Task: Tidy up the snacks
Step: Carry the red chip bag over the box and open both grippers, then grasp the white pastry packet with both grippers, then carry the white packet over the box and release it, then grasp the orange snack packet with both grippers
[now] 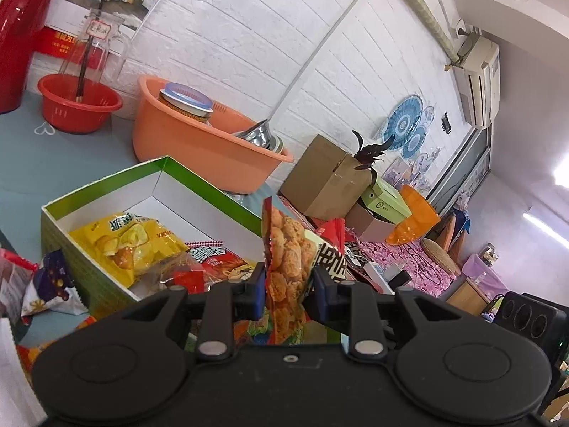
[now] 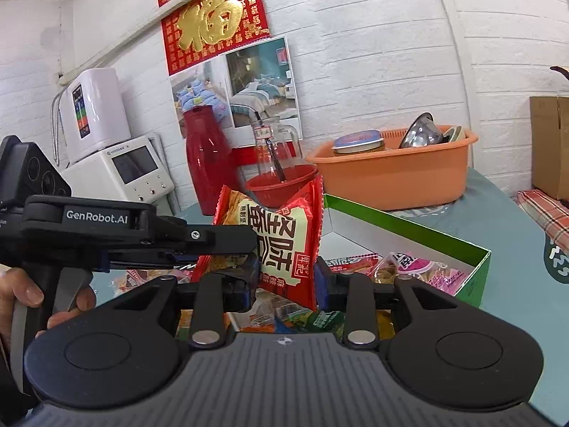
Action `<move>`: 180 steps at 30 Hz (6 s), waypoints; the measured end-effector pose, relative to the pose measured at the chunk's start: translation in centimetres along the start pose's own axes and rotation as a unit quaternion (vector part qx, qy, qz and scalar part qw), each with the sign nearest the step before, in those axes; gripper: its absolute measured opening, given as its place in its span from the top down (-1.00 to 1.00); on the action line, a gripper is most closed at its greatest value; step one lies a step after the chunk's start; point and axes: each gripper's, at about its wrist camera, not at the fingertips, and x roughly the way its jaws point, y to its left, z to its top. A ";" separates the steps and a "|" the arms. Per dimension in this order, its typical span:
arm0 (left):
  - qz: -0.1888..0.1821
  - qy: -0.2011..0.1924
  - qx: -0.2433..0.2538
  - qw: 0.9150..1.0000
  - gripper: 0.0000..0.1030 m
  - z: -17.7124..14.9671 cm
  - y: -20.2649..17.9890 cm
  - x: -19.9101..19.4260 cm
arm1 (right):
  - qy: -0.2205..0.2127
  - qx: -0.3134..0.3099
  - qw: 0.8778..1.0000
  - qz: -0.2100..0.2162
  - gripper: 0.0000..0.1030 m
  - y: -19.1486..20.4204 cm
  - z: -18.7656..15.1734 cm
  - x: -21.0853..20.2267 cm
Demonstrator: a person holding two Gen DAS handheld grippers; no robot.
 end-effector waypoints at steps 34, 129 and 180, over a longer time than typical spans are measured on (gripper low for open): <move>0.227 -0.074 -0.041 0.970 -1.00 -5.1 4.3 -12.1 | 0.006 -0.085 0.996 0.023 -1.00 5.4 -3.9 -3.1; 0.086 -0.037 -0.004 0.996 -1.00 1.6 3.0 1.0 | 0.016 0.031 0.999 -0.024 -1.00 -2.5 1.1 5.3; 0.088 0.065 -0.076 0.991 0.28 -10.4 1.2 -8.3 | 0.134 0.027 0.988 0.077 -0.87 6.1 -9.3 -2.9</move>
